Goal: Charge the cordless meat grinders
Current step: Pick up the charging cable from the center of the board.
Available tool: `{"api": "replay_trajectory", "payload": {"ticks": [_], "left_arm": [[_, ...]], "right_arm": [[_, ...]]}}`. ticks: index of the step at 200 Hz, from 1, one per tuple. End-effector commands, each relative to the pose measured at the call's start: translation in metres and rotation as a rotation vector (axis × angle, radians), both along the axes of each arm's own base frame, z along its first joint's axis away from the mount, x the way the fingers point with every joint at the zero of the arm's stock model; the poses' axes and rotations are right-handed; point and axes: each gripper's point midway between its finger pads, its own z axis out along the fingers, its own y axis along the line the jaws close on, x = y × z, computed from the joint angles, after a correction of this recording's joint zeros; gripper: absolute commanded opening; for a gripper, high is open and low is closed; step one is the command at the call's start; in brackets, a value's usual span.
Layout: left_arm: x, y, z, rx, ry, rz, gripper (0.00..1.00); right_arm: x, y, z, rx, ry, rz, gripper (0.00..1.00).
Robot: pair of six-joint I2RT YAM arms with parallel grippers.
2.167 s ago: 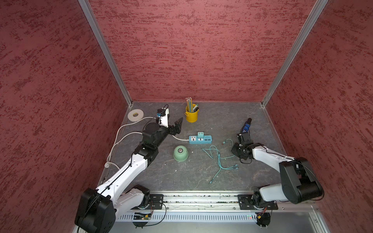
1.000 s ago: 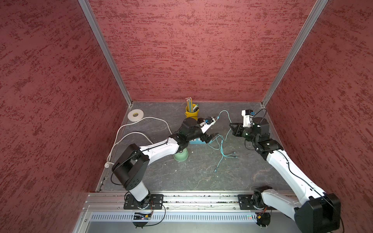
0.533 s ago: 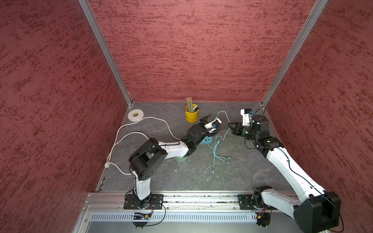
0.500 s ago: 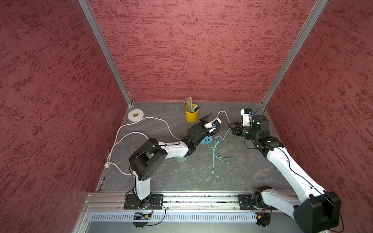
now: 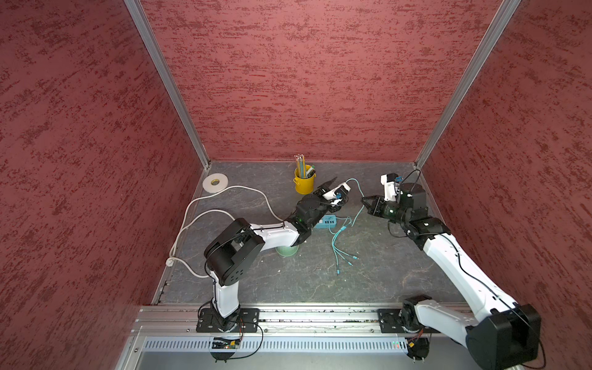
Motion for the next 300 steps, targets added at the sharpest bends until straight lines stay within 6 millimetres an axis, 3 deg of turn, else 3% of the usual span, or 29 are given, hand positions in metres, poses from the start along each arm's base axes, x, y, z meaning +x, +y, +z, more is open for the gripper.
{"api": "replay_trajectory", "payload": {"ticks": [1,19,54,132,202,221,224,233,238,252,264,300], "left_arm": [[0.002,-0.008,-0.009,0.004,0.032,-0.032,0.75],[0.003,-0.01,-0.015,0.006,0.054,-0.037,0.75],[0.007,-0.009,-0.016,0.009,0.054,-0.015,0.57],[0.009,-0.005,-0.012,0.008,0.035,0.001,0.35],[0.008,-0.003,-0.012,0.033,0.038,-0.007,0.0],[0.006,-0.001,-0.006,0.014,0.04,-0.022,0.0],[0.006,0.0,-0.005,0.006,0.044,-0.029,0.0],[0.004,0.003,-0.001,-0.023,0.066,-0.054,0.0],[0.003,0.006,0.003,-0.042,0.083,-0.073,0.0],[-0.003,0.01,0.009,-0.087,0.145,-0.146,0.0],[-0.009,0.016,0.016,-0.13,0.2,-0.215,0.0],[-0.03,0.037,0.036,-0.236,0.353,-0.392,0.0]], "right_arm": [[0.002,0.001,0.027,0.028,-0.052,0.004,0.0],[0.001,0.002,0.029,0.032,-0.054,0.007,0.0],[0.001,0.002,0.029,0.032,-0.052,0.008,0.0],[0.001,0.001,0.025,0.024,-0.039,0.007,0.0],[-0.002,0.001,0.026,0.013,-0.045,0.016,0.0],[-0.002,-0.003,0.025,-0.034,-0.08,0.016,0.0],[-0.002,-0.004,0.026,-0.049,-0.093,0.017,0.07],[0.001,-0.008,0.027,-0.094,-0.131,0.016,0.42],[0.002,-0.009,0.029,-0.113,-0.154,0.015,0.56],[0.008,-0.009,0.039,-0.164,-0.239,0.037,0.81],[0.015,-0.005,0.05,-0.192,-0.314,0.067,0.87],[0.021,0.02,0.087,-0.215,-0.548,0.227,0.86]]}}
